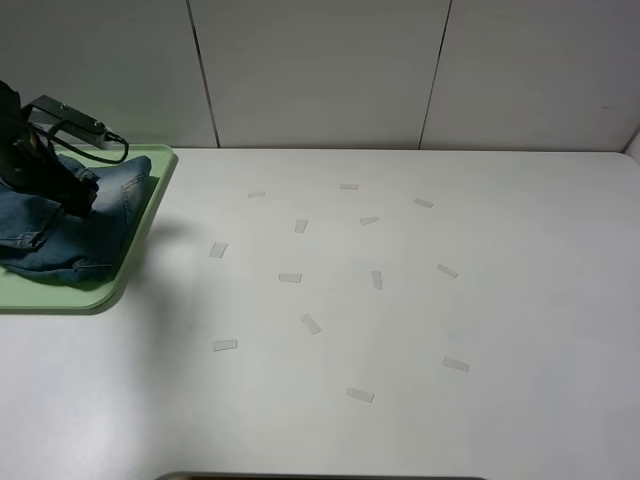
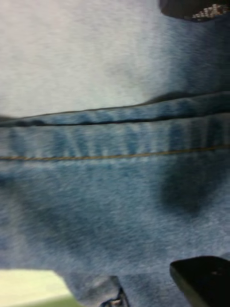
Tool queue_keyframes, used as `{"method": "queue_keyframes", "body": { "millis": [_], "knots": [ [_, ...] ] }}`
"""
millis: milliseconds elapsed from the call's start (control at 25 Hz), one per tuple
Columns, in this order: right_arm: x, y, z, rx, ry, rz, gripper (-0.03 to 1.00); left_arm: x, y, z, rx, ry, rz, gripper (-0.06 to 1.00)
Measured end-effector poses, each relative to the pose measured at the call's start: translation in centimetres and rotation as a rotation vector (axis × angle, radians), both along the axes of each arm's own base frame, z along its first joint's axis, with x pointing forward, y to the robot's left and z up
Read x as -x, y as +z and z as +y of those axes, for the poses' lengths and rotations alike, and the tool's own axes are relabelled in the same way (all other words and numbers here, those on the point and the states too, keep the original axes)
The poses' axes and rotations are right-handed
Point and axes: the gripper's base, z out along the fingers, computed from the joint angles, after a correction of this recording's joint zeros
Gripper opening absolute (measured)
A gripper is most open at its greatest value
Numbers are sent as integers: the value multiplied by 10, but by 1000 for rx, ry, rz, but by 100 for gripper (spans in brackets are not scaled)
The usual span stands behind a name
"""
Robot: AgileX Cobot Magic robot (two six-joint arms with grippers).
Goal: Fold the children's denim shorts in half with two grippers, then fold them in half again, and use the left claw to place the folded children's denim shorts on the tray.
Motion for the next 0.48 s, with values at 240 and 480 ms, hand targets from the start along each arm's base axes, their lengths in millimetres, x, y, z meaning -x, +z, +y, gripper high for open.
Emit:
{"method": "queue_keyframes", "body": {
  "millis": [240,480],
  "knots": [
    [0,0,0,0,0,0,69,6,-2,13,-82,14,47,96],
    [0,0,0,0,0,0,69,16,4,40,-239,178,74,92]
  ]
}}
